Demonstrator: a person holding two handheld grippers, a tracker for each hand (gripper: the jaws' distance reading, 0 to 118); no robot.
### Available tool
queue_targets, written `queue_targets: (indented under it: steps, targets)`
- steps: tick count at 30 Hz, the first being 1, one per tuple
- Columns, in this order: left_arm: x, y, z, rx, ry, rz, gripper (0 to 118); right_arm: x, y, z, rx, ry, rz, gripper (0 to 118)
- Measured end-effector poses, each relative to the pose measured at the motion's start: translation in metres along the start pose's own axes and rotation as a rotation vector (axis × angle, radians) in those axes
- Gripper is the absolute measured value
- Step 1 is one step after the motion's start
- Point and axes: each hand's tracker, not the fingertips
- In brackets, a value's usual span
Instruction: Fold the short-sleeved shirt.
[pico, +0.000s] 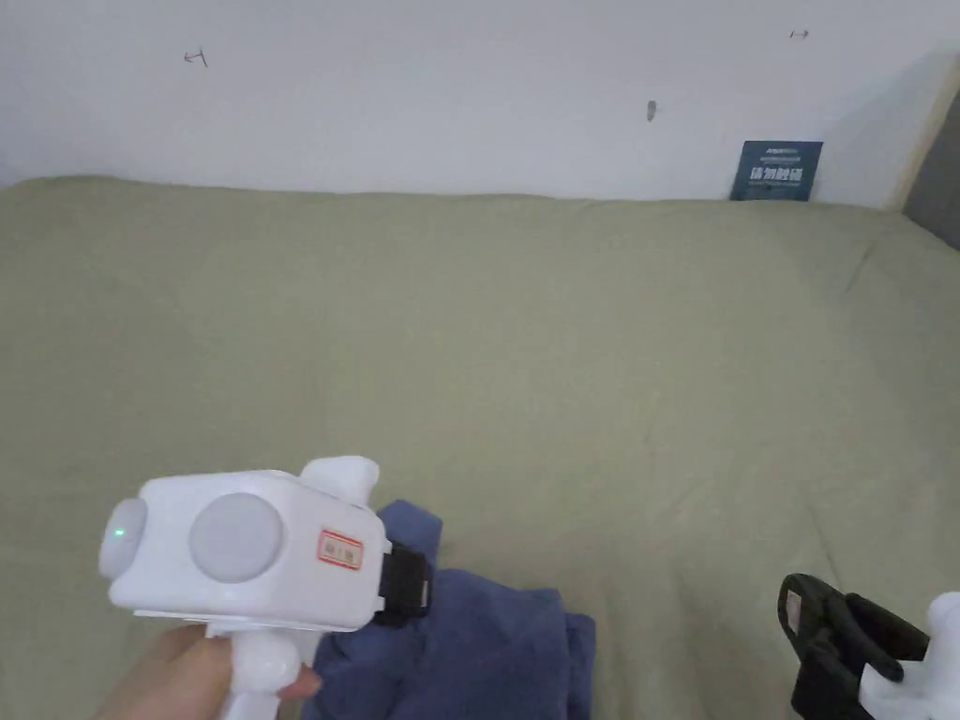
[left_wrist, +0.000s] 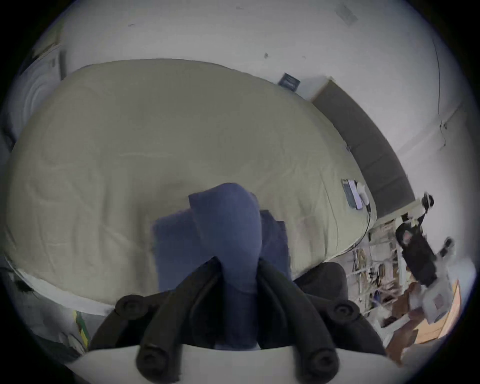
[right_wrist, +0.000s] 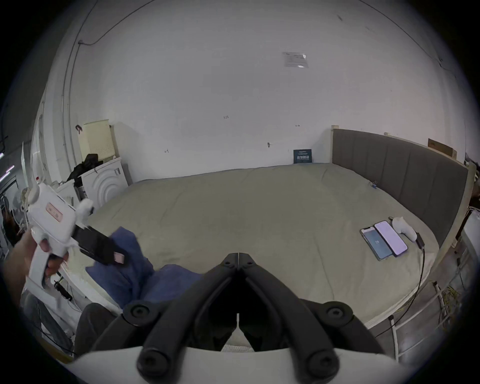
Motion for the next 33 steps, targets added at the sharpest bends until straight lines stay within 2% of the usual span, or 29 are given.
queue_targets:
  steps: [2,3,4,6,9,11,12,13,14,15,16,19,25,28,30,33]
  targets:
    - [0.019,0.000,-0.033,-0.047,0.000,-0.010,13,0.006,-0.002,0.000,-0.010,-0.016,-0.011,0]
    - [0.026,-0.002,-0.050,-0.049,-0.016,-0.013,20,0.009,-0.004,0.001,-0.012,-0.027,-0.015,0]
    - [0.036,-0.006,-0.065,-0.029,-0.029,-0.038,43,0.011,-0.005,0.002,-0.015,-0.036,-0.017,0]
    - [0.045,-0.008,-0.092,-0.038,-0.091,-0.037,117,0.015,-0.009,0.003,-0.034,-0.046,-0.013,0]
    - [0.046,-0.007,-0.104,-0.043,-0.147,0.049,118,0.019,-0.013,0.006,-0.050,-0.066,-0.005,0]
    - [0.034,-0.003,-0.093,-0.035,-0.187,0.087,116,0.022,-0.014,0.006,-0.058,-0.071,-0.013,0]
    - [0.031,-0.003,-0.081,-0.008,-0.213,0.105,111,0.024,-0.015,0.006,-0.060,-0.072,-0.019,0]
    - [0.024,-0.003,-0.073,0.016,-0.237,0.113,98,0.025,-0.016,0.004,-0.062,-0.073,-0.026,0]
    - [0.012,-0.005,-0.063,0.054,-0.294,0.118,71,0.025,-0.017,0.003,-0.064,-0.071,-0.036,0]
    - [0.003,-0.006,-0.058,0.062,-0.337,0.111,19,0.025,-0.018,0.001,-0.066,-0.065,-0.045,0]
    - [0.000,-0.006,-0.054,0.046,-0.322,0.106,3,0.024,-0.018,-0.001,-0.070,-0.059,-0.050,0]
    - [-0.018,-0.022,-0.060,0.038,-0.299,0.126,3,0.019,-0.021,-0.007,-0.088,-0.040,-0.045,0]
    - [-0.027,-0.070,-0.120,-0.123,-0.497,0.162,3,0.010,-0.029,-0.014,-0.132,-0.011,-0.050,0]
    - [-0.026,-0.091,-0.163,-0.194,-0.403,0.129,2,0.010,-0.034,-0.023,-0.178,0.015,-0.091,0]
    - [-0.029,-0.090,-0.155,-0.171,-0.495,0.174,2,0.011,-0.037,-0.029,-0.212,0.043,-0.136,0]
    - [-0.028,-0.076,-0.125,-0.120,-0.478,0.113,2,0.009,-0.039,-0.045,-0.251,0.106,-0.178,0]
